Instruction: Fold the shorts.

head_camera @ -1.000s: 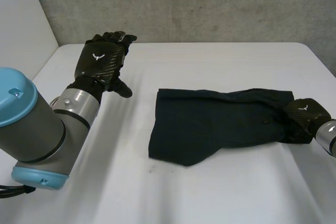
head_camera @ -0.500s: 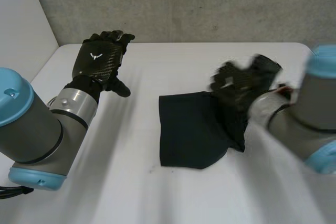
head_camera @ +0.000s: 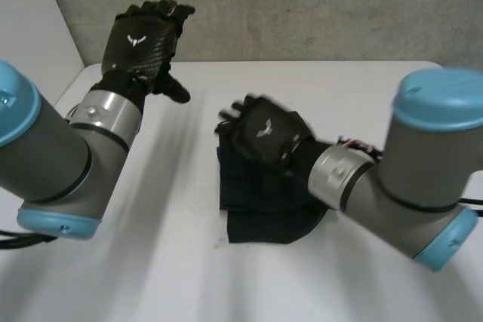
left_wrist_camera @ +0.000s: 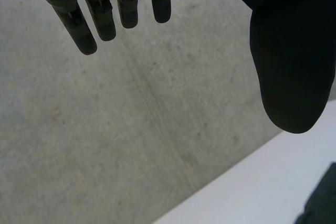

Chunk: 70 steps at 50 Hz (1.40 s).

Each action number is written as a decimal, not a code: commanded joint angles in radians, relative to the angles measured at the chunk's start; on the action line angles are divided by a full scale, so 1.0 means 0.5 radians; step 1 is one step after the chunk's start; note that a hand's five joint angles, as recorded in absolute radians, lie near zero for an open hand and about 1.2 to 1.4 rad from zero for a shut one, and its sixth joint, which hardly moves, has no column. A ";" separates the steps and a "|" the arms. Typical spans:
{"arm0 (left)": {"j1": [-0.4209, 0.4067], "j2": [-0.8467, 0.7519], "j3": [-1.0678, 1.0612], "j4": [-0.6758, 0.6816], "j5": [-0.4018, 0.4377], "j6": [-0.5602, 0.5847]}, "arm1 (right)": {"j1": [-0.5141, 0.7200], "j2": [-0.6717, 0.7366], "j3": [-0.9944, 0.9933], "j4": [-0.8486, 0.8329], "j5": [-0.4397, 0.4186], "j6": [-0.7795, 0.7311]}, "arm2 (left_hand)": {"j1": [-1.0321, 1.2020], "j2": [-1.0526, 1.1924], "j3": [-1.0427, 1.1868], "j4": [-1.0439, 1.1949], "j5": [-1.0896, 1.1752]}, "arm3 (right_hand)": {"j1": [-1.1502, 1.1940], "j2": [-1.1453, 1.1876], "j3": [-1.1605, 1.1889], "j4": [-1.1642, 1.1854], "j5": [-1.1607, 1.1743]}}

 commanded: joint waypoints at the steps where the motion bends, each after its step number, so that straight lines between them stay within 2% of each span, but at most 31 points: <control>1: -0.232 -0.250 0.349 -0.081 -0.001 -0.002 | -0.292 -0.140 -0.083 0.149 0.422 0.785 | 0.055 0.035 0.018 0.030 -0.003 | -0.066 -0.097 -0.078 -0.119 -0.142; 5: -0.327 -0.443 0.517 -0.237 -0.001 -0.005 | -0.357 -0.119 -0.156 0.318 0.583 0.829 | 0.061 0.041 0.024 0.036 0.003 | -0.066 -0.097 -0.078 -0.119 -0.142; 8: -0.380 -0.585 0.622 -0.344 -0.013 -0.020 | -0.363 -0.024 -0.221 0.373 0.565 0.822 | 0.091 0.071 0.053 0.065 0.032 | -0.066 -0.097 -0.078 -0.119 -0.142; 12: -0.457 -0.845 0.849 -0.562 -0.169 -0.060 | -0.379 0.194 -0.374 0.410 0.494 0.835 | 0.097 0.077 0.059 0.071 0.038 | -0.066 -0.097 -0.078 -0.119 -0.142; 13: -0.469 -0.949 0.950 -0.663 -0.263 -0.073 | -0.379 0.270 -0.438 0.425 0.454 0.835 | 0.102 0.083 0.065 0.077 0.044 | -0.066 -0.097 -0.078 -0.119 -0.142; 17: -0.478 -1.167 1.174 -0.954 -0.457 -0.094 | -0.373 0.509 -0.591 0.490 0.405 0.823 | 0.103 0.083 0.065 0.077 0.044 | -0.066 -0.097 -0.078 -0.119 -0.142; 21: -0.466 -1.309 1.276 -1.194 -0.510 -0.106 | -0.357 0.703 -0.721 0.579 0.387 0.795 | 0.103 0.083 0.065 0.077 0.044 | -0.066 -0.097 -0.078 -0.119 -0.142; 29: -0.457 -1.355 1.260 -1.314 -0.498 -0.091 | -0.351 0.933 -0.822 0.662 0.411 0.544 | 0.097 0.077 0.059 0.071 0.038 | -0.066 -0.097 -0.078 -0.119 -0.142; 35: -0.457 -1.337 1.236 -1.320 -0.491 -0.076 | -0.348 0.894 -0.807 0.665 0.417 0.445 | 0.097 0.077 0.059 0.071 0.038 | -0.066 -0.097 -0.078 -0.119 -0.142; 38: -0.457 -1.306 1.236 -1.320 -0.491 -0.073 | -0.348 0.768 -0.770 0.641 0.399 0.466 | 0.091 0.071 0.053 0.065 0.032 | -0.066 -0.097 -0.078 -0.119 -0.142; 43: -0.441 -1.061 1.193 -1.317 -0.501 -0.076 | -0.351 0.511 -0.645 0.491 0.411 0.546 | 0.097 0.077 0.059 0.071 0.038 | -0.066 -0.097 -0.078 -0.119 -0.142; 46: -0.374 -0.798 1.083 -1.317 -0.516 -0.097 | -0.370 0.293 -0.525 0.313 0.506 0.669 | 0.085 0.065 0.047 0.060 0.026 | -0.066 -0.097 -0.078 -0.119 -0.142; 51: -0.160 -0.194 0.728 -1.275 -0.498 -0.100 | -0.376 -0.179 -0.326 0.171 0.883 0.935 | 0.056 0.036 0.018 0.030 -0.003 | -0.066 -0.097 -0.078 -0.119 -0.142; 55: 0.012 0.193 0.510 -1.226 -0.473 -0.091 | -0.376 -0.425 -0.218 0.174 1.055 0.976 | 0.061 0.041 0.024 0.036 0.003 | -0.066 -0.097 -0.078 -0.119 -0.142; 63: 0.096 0.540 0.202 -1.219 -0.329 -0.103 | -0.376 -0.588 -0.095 0.306 1.083 0.957 | 0.038 0.018 0.000 0.013 -0.021 | -0.066 -0.097 -0.078 -0.119 -0.142; 70: 0.166 0.618 0.122 -1.216 -0.323 -0.119 | -0.373 -0.613 -0.061 0.309 1.077 0.954 | 0.032 0.012 -0.006 0.007 -0.027 | -0.066 -0.097 -0.078 -0.119 -0.142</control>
